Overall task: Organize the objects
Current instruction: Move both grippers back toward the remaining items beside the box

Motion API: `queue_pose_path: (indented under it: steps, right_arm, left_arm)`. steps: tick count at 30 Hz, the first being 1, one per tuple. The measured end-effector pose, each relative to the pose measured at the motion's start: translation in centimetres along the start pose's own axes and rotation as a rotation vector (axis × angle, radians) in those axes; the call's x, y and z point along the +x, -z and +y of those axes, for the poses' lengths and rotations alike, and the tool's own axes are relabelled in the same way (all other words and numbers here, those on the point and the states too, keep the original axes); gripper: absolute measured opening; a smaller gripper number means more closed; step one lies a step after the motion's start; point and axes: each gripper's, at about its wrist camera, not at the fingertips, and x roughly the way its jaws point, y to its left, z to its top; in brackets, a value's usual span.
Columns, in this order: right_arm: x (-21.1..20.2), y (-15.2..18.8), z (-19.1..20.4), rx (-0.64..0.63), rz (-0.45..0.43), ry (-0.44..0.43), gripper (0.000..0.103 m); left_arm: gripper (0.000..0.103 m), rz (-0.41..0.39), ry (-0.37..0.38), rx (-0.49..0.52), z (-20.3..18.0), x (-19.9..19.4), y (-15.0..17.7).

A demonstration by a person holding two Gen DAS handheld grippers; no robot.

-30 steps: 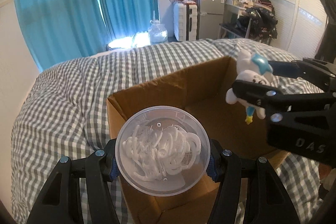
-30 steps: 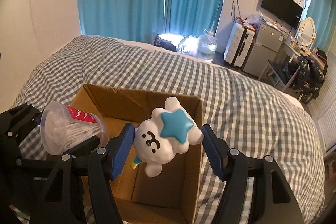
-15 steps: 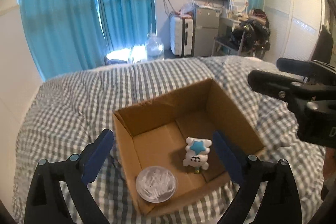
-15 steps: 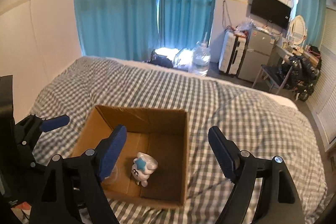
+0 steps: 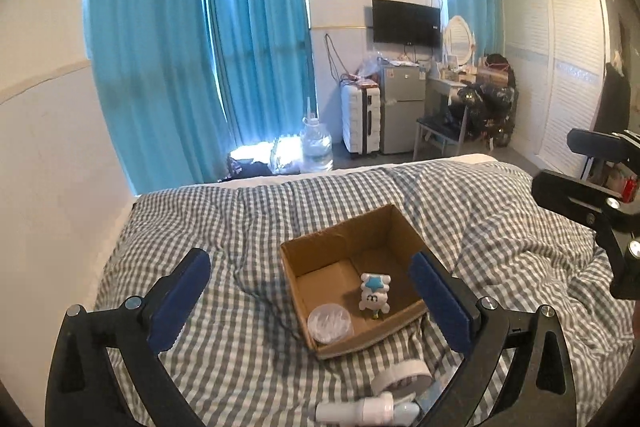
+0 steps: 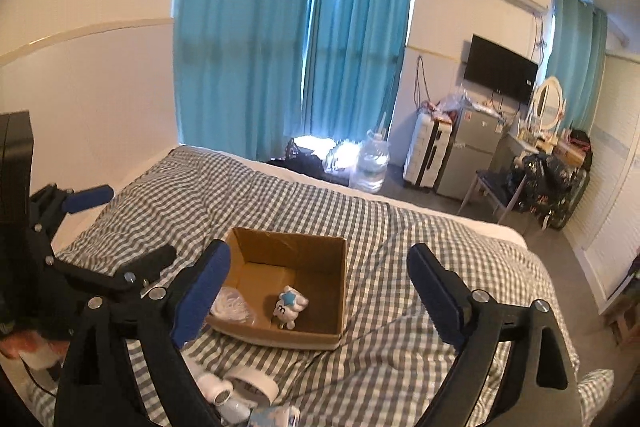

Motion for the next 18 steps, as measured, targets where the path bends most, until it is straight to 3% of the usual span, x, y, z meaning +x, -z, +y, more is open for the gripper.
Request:
queue_pose_path:
  steps: [9,18]
  right_arm:
    - [-3.3,3.7,2.8,-0.063,0.031,-0.030,0.092]
    - [0.0,11.5,3.8,-0.071,0.174,-0.048,0.093]
  left_arm:
    - [0.103,0.053,-0.032,0.004,0.7,-1.9,4.1]
    - [0.103,0.161,-0.068,-0.100,0.9,0.8,10.8]
